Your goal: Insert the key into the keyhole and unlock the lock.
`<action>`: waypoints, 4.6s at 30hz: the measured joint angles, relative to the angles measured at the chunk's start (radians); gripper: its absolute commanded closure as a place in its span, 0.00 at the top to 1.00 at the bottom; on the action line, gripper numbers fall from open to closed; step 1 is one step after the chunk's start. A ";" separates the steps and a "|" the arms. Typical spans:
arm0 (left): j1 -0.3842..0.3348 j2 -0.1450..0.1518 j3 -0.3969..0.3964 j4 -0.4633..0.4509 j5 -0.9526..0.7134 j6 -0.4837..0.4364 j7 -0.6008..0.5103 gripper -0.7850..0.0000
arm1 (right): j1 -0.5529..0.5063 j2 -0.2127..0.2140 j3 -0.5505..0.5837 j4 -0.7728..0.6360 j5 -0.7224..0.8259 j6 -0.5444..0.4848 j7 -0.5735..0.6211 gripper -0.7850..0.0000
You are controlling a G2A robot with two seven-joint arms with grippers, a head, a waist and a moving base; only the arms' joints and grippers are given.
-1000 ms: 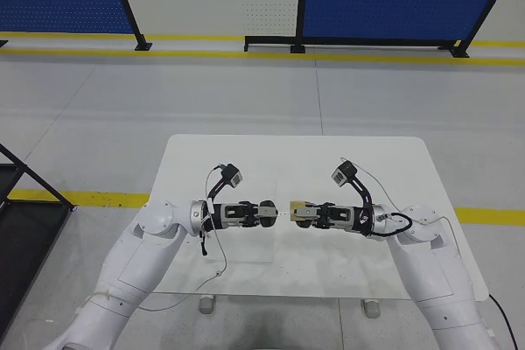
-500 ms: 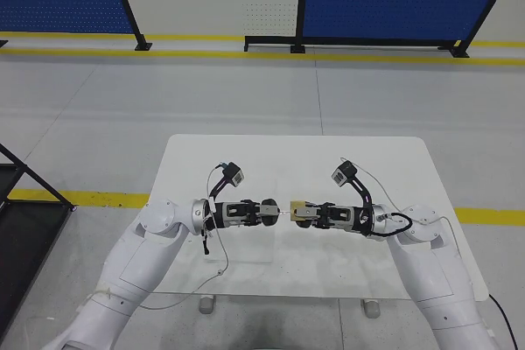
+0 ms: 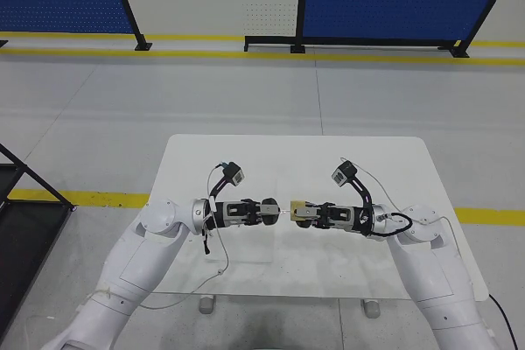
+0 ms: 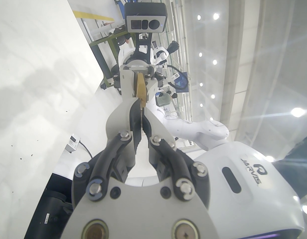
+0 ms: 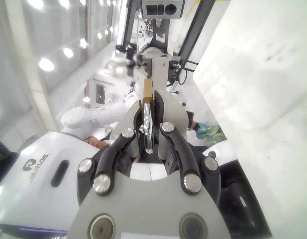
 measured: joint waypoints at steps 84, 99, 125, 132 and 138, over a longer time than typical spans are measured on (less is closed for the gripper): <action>0.093 0.047 -0.098 -0.121 2.325 -0.521 1.531 0.00 | 0.000 0.000 0.000 0.000 0.000 0.000 0.000 0.00; 0.024 0.093 -0.048 0.040 2.799 -0.158 2.094 0.00 | 0.000 0.000 0.000 0.000 0.000 0.000 0.000 0.00; -0.015 0.099 0.015 0.029 2.990 0.163 2.202 0.00 | 0.000 0.000 0.000 0.000 0.000 0.000 0.000 0.00; -0.013 0.106 0.018 0.021 3.135 0.435 2.245 0.00 | 0.000 0.000 0.000 0.000 0.000 0.000 0.000 0.00; -0.009 0.108 0.015 0.027 3.181 0.640 2.257 0.00 | 0.000 0.000 0.000 0.000 0.000 0.000 0.000 0.00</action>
